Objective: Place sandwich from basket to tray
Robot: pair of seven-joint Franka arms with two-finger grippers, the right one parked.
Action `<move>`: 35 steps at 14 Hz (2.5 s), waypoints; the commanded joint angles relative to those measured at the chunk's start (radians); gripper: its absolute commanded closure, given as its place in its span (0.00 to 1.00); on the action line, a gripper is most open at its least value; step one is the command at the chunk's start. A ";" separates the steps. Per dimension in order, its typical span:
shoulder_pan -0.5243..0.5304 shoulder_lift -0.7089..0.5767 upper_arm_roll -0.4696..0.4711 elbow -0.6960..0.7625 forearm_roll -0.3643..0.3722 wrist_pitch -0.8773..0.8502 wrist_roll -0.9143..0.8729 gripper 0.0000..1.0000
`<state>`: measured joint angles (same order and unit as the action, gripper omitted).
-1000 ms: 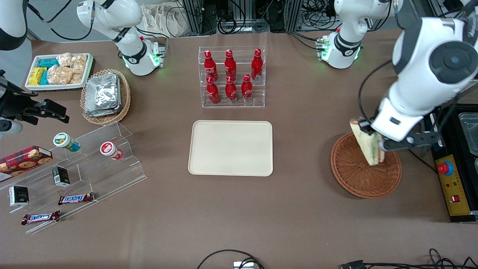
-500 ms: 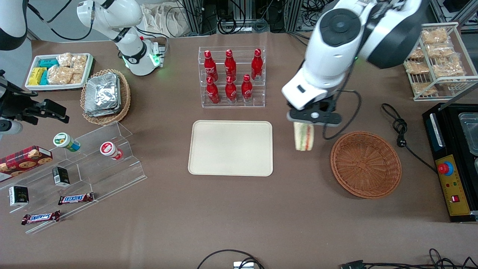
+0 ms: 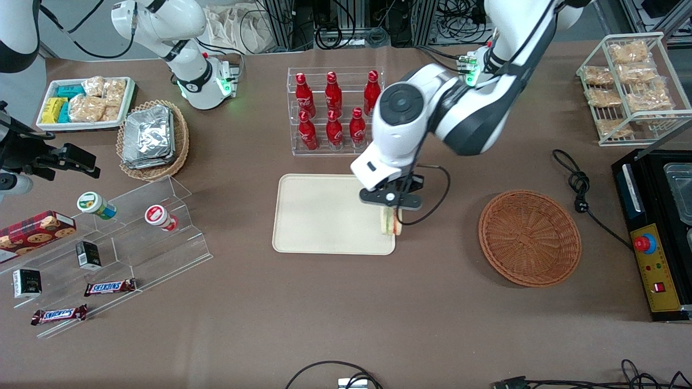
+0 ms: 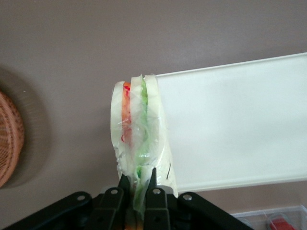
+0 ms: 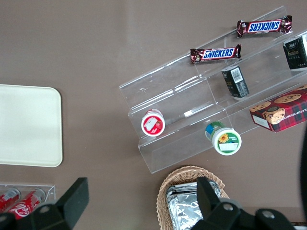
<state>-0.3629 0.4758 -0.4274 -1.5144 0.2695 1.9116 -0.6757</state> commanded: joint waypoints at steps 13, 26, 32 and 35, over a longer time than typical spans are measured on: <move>-0.050 0.142 0.010 -0.164 0.177 0.280 -0.147 1.00; -0.073 0.135 0.059 -0.162 0.191 0.342 -0.157 0.00; -0.105 -0.005 0.136 -0.168 0.016 0.331 -0.140 0.00; -0.085 -0.089 0.214 -0.168 -0.079 0.296 -0.101 0.00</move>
<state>-0.4544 0.4583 -0.2635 -1.6622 0.2523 2.2381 -0.8103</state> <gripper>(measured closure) 0.000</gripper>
